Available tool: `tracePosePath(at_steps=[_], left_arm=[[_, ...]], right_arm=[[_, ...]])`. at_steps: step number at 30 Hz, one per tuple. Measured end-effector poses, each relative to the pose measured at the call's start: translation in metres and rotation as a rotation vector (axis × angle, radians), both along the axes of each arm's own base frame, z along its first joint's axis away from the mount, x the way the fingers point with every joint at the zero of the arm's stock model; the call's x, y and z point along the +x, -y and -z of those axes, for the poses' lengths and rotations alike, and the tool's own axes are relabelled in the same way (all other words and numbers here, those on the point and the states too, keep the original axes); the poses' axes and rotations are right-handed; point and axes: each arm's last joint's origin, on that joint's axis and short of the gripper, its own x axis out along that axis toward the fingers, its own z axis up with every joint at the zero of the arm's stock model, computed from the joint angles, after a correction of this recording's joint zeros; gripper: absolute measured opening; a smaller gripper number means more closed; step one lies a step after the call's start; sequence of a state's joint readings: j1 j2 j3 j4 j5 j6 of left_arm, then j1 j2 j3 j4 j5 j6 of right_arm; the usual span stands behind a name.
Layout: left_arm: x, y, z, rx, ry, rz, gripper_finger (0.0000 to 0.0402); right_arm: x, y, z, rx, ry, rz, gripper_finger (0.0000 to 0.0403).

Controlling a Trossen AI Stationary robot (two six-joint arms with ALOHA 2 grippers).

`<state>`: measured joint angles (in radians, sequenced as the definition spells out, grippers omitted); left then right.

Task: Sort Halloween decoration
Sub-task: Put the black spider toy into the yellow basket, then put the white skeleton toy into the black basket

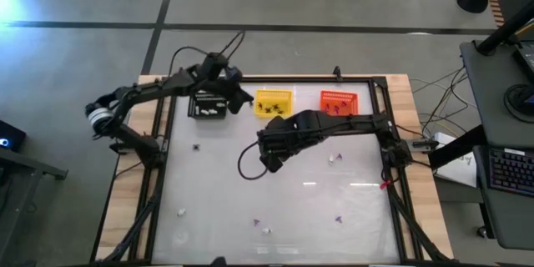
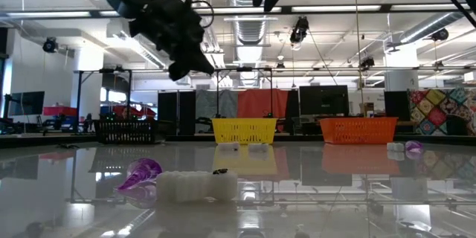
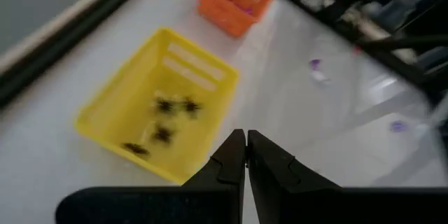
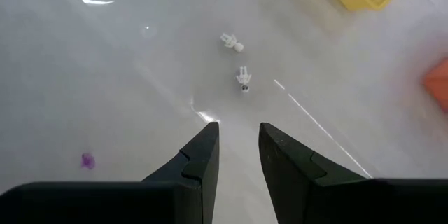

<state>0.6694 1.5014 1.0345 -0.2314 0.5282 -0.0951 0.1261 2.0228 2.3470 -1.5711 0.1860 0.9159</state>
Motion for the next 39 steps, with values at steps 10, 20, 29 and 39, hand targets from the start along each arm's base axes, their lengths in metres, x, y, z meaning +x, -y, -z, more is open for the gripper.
tracePosePath(at_steps=[10,20,29,39], left_arm=[[0.02,-0.042,0.017,0.04,-0.084,-0.003,0.0],[0.048,-0.069,0.036,-0.03,-0.072,0.077,0.0],[0.055,-0.077,0.044,-0.031,-0.104,0.11,0.0],[0.056,-0.078,0.038,-0.032,-0.129,0.127,0.0043]], right_arm=[[-0.004,0.02,-0.008,-0.013,0.012,-0.002,0.0093],[-0.013,0.034,-0.022,-0.038,0.048,0.026,0.0093],[-0.013,0.035,-0.022,-0.045,0.044,0.003,0.0093],[-0.013,0.035,-0.022,-0.05,0.041,-0.009,0.0093]])
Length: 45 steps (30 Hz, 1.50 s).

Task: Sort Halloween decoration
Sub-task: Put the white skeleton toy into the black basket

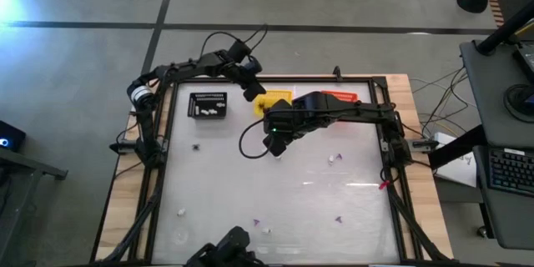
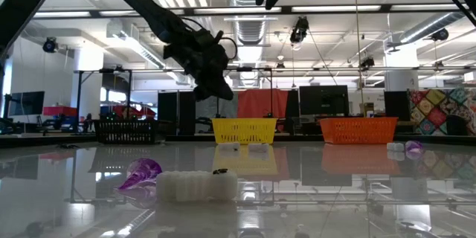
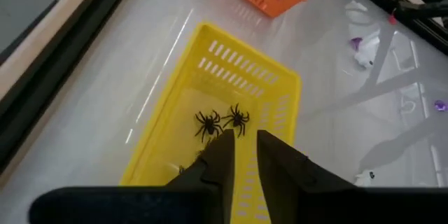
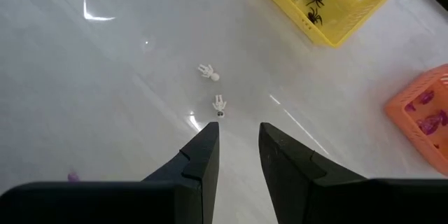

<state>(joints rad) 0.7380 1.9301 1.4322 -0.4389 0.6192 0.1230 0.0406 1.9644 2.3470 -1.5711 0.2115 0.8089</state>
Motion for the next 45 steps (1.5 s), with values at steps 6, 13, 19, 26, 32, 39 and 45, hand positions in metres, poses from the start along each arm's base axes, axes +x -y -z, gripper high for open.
tracePosePath(at_steps=[6,13,19,26,32,39,45], left_arm=[[-0.004,0.003,-0.011,-0.017,-0.075,0.055,0.0081],[-0.024,0.022,-0.036,-0.018,-0.153,0.148,0.0081],[-0.045,0.048,-0.069,-0.011,-0.134,0.141,0.0079],[-0.078,0.092,-0.105,0.019,-0.061,0.125,0.0079],[-0.107,0.128,-0.122,0.021,-0.01,0.109,0.0079],[-0.144,0.164,-0.138,0.04,0.045,0.115,0.0079],[-0.17,0.183,-0.152,0.062,0.101,0.1,0.0079]], right_arm=[[0.0,0.0,0.0,0.0,0.001,0.001,0.0093],[-0.005,-0.009,-0.006,-0.041,0.022,0.001,0.0093],[-0.005,-0.025,0.001,-0.036,0.002,-0.01,0.0093],[-0.012,-0.034,0.019,-0.022,-0.066,0.047,0.0093],[-0.023,-0.035,0.036,-0.019,-0.136,0.126,0.0093],[-0.027,-0.037,0.063,-0.02,-0.232,0.141,0.0093],[-0.018,-0.039,0.077,0.019,-0.188,0.094,0.0093]])
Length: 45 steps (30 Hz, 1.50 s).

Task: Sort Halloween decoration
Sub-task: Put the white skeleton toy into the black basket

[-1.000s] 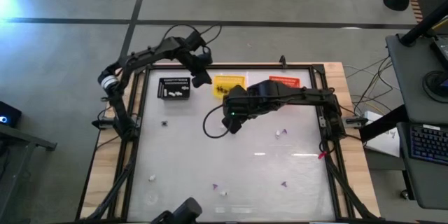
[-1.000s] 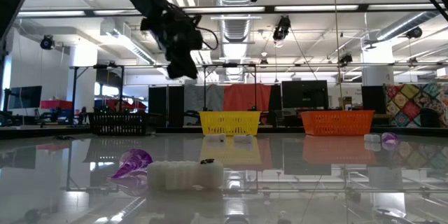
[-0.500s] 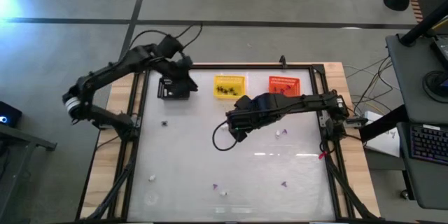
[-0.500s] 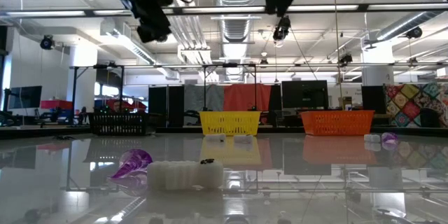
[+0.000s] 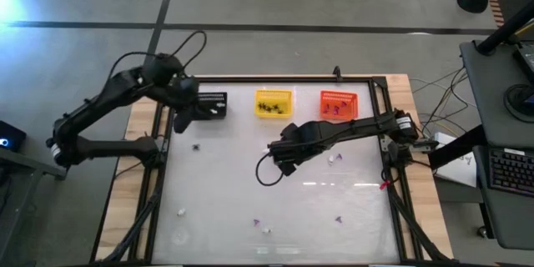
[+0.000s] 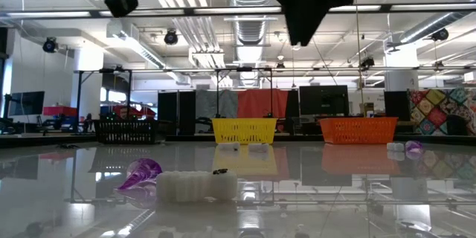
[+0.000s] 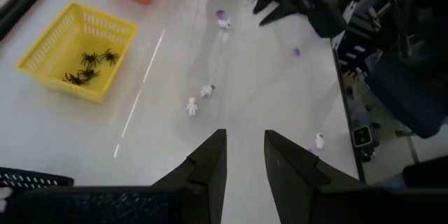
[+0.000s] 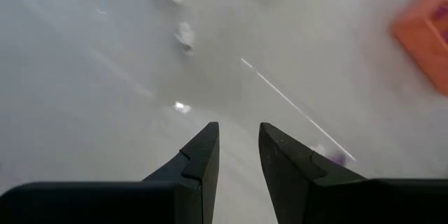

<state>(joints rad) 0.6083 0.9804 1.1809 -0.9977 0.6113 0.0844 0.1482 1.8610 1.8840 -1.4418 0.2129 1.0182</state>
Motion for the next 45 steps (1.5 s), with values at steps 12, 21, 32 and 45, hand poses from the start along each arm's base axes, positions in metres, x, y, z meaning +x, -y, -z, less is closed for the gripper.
tracePosePath(at_steps=[12,21,32,45], left_arm=[[-0.029,0.02,-0.007,0.008,0.002,0.006,0.0079],[-0.031,0.022,-0.008,0.014,0.011,0.006,0.0079],[-0.031,0.022,-0.008,0.014,0.01,0.006,0.0079],[-0.031,0.022,-0.008,0.008,0.009,0.002,0.0079]], right_arm=[[0.025,0.014,0.026,-0.02,0.179,-0.092,0.0093],[0.029,0.048,0.058,0.005,0.204,-0.01,0.0093],[0.03,0.062,0.086,0.074,0.249,0.01,0.0093],[0.027,0.062,0.114,0.095,0.301,0.012,0.0093]])
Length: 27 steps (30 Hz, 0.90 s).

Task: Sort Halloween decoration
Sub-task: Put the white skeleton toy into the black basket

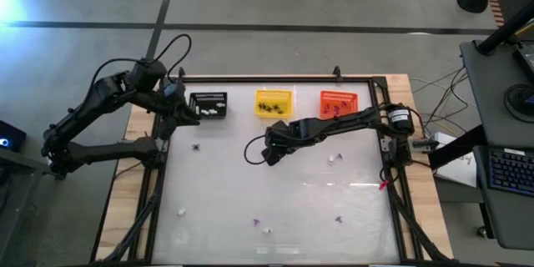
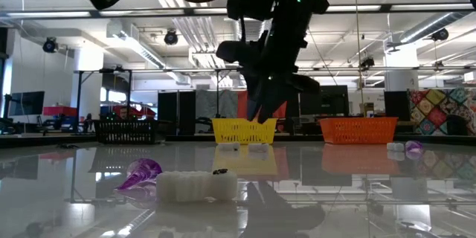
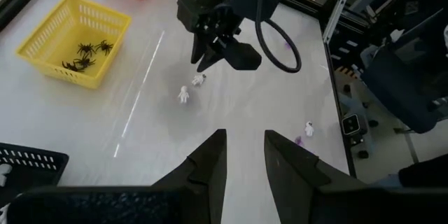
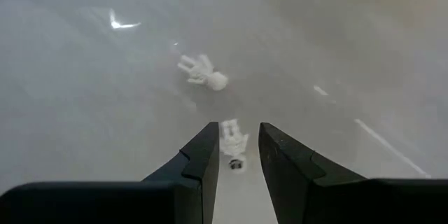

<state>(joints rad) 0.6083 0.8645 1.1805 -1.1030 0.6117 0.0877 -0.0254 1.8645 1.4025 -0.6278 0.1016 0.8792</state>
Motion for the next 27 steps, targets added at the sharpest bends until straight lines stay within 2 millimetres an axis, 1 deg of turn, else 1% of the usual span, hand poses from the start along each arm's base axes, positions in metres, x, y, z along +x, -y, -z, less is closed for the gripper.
tracePosePath(at_steps=[3,11,15,21,27], left_arm=[[0.001,0.0,0.0,-0.001,-0.001,0.0,0.0079],[0.004,-0.003,0.002,-0.009,-0.013,0.0,0.0079],[0.006,-0.004,0.003,-0.013,-0.019,0.0,0.0079],[0.007,-0.005,0.003,-0.016,-0.024,0.0,0.0079],[0.007,-0.005,0.003,-0.016,-0.024,-0.001,0.0079]], right_arm=[[-0.001,-0.001,0.007,0.031,0.018,-0.011,0.0093],[-0.009,-0.003,0.025,0.045,0.008,0.017,0.0093],[-0.008,-0.003,0.028,0.044,0.035,0.014,0.0093],[-0.012,-0.005,0.035,0.066,0.031,0.012,0.0093],[-0.013,-0.012,0.039,0.092,0.045,-0.009,0.0093]])
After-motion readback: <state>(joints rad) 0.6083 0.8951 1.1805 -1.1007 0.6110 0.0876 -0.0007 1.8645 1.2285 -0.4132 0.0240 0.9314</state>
